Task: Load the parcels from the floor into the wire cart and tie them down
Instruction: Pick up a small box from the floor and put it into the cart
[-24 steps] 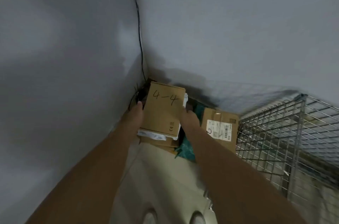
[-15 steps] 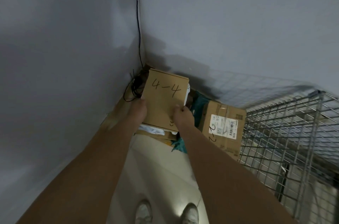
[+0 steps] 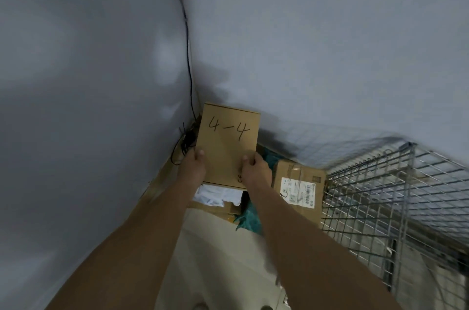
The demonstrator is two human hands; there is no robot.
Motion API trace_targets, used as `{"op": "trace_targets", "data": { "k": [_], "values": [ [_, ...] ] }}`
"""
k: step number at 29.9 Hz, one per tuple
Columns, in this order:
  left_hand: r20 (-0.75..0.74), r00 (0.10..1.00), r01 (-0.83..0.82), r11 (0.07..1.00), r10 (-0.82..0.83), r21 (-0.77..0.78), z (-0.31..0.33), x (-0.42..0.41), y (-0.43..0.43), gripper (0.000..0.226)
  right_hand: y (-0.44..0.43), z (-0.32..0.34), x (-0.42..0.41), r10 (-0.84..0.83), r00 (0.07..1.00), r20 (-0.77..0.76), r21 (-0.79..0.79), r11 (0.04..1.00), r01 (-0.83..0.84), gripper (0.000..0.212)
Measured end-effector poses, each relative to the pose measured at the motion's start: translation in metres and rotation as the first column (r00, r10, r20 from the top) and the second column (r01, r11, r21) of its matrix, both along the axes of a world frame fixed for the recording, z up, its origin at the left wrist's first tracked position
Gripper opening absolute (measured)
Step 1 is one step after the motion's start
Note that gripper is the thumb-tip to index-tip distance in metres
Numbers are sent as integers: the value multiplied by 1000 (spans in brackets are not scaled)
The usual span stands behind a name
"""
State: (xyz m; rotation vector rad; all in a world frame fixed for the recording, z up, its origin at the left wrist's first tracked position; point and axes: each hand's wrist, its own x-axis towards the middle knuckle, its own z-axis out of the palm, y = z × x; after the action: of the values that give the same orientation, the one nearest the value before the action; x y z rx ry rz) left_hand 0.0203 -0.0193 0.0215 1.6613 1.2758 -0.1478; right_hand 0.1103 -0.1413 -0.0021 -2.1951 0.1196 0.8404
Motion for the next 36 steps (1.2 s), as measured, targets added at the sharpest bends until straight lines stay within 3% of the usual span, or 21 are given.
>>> {"op": "trace_targets", "data": {
  "k": [6, 12, 20, 28, 36],
  "values": [
    [226, 974, 10, 996, -31, 93, 129, 33, 0, 49, -8, 151, 31, 15, 974, 228, 50, 998, -27, 40],
    [425, 898, 32, 981, -113, 194, 307, 52, -29, 51, -41, 338, 38, -126, 885, 448, 165, 985, 57, 37],
    [641, 691, 132, 931, -333, 341, 498, 57, -146, 50, -171, 525, 12, -379, 685, 621, 377, 912, 163, 30],
    [710, 490, 310, 862, -506, 400, 584, 48, -363, 50, -395, 610, -37, -547, 453, 703, 435, 836, 334, 29],
    [735, 356, 500, 782, -577, 372, 588, 3, -619, 48, -647, 618, -110, -615, 299, 730, 420, 748, 514, 22]
  ]
}}
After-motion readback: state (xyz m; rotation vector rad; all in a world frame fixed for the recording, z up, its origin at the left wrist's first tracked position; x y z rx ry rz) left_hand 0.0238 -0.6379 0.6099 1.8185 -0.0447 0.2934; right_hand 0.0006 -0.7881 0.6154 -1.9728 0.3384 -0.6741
